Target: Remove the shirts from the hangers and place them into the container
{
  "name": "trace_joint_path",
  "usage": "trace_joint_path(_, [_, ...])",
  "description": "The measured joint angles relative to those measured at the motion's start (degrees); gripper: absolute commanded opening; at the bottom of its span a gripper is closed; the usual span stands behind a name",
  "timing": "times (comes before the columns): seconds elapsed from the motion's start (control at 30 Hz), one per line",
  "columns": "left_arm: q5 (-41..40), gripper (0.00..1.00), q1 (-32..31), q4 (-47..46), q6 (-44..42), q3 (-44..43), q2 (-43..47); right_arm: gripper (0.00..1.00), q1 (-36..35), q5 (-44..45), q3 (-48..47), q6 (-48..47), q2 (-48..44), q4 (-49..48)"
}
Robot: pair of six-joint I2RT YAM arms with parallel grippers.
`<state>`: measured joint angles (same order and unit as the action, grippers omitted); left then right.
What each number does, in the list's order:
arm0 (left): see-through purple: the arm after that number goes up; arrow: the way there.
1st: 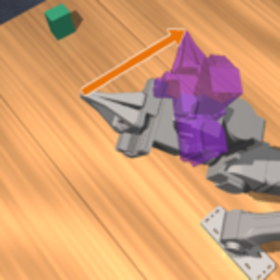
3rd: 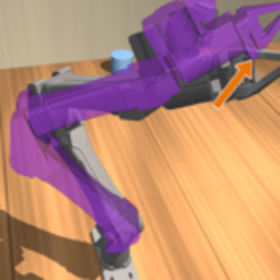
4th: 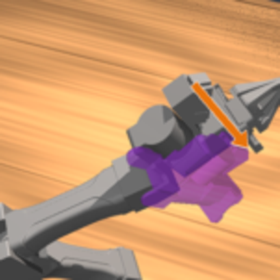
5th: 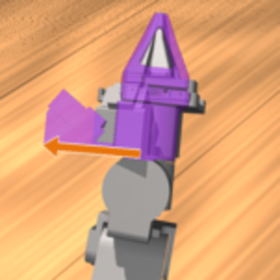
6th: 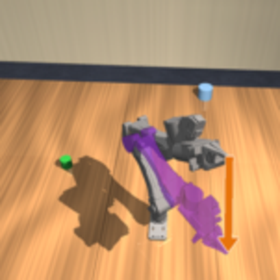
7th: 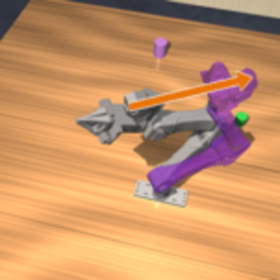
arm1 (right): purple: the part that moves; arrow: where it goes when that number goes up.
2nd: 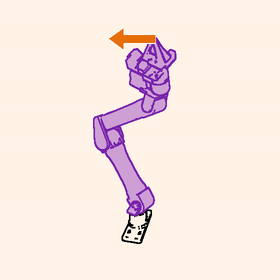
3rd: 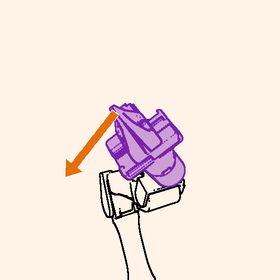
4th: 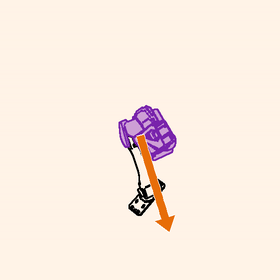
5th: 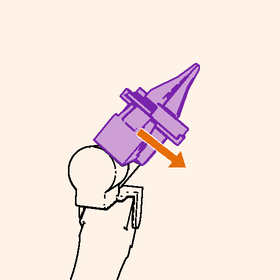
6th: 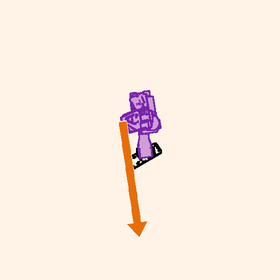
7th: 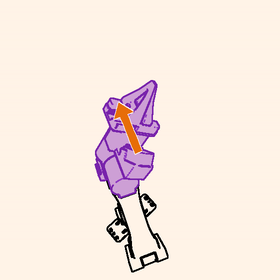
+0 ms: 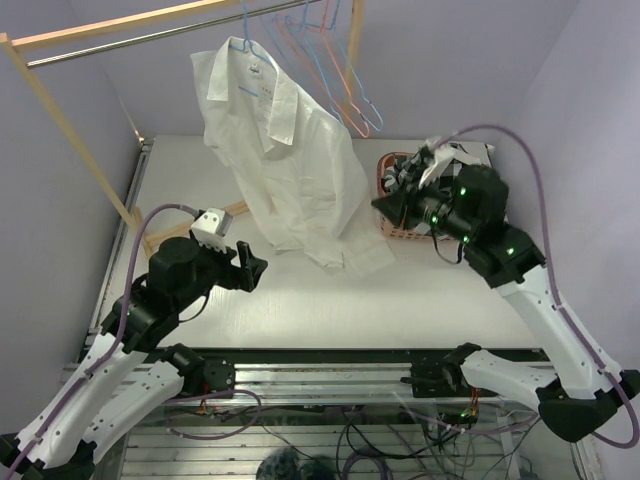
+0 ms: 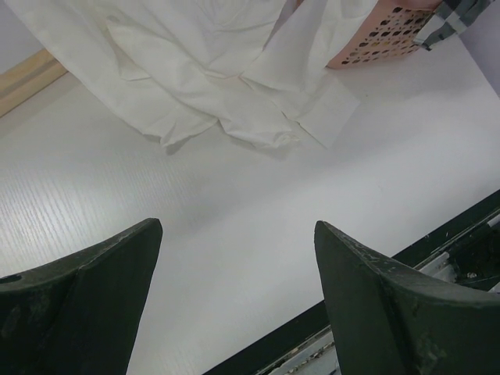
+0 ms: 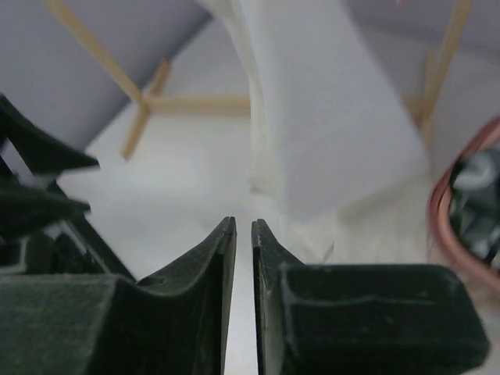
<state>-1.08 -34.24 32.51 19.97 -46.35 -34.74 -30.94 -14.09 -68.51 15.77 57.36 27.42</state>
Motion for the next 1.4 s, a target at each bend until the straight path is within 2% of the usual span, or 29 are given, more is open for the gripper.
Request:
trace_joint_path(0.13, [-0.04,0.9,0.0,-0.02,0.02,0.0,1.57,0.34,0.0,0.57,-13.42,-1.95,5.35,-0.81])
trace_joint_path(0.23, [-0.09,0.9,-0.09,0.0,0.02,0.0,1.79,0.38,0.0,0.2,-21.62,-3.52,9.73,-1.46])
trace_joint_path(0.37, [-0.11,0.9,-0.37,0.0,0.02,0.0,1.75,0.39,0.0,-1.9,-32.39,-5.29,18.36,-1.88])
trace_joint_path(0.53, [-0.17,0.9,-0.72,0.02,0.04,0.0,1.75,0.39,-0.02,-4.33,-41.4,-6.27,29.4,-1.49])
trace_joint_path(0.83, [-0.24,0.9,-1.29,0.02,0.02,0.0,1.75,0.38,-2.05,-4.28,-50.01,-7.91,40.17,0.94])
trace_joint_path(0.9, [-0.28,0.89,-1.33,0.02,0.04,0.0,1.75,0.31,-2.54,-3.89,-51.01,-8.35,40.83,0.98])
trace_joint_path(1.0, [-0.31,0.9,-1.49,0.02,0.04,0.0,1.75,0.02,-2.84,-3.37,-51.19,-8.92,40.94,0.83])
trace_joint_path(1.4, [-0.55,0.92,-1.62,0.13,0.07,0.0,1.53,0.0,-3.21,-3.13,-49.37,-8.33,40.72,-1.86])
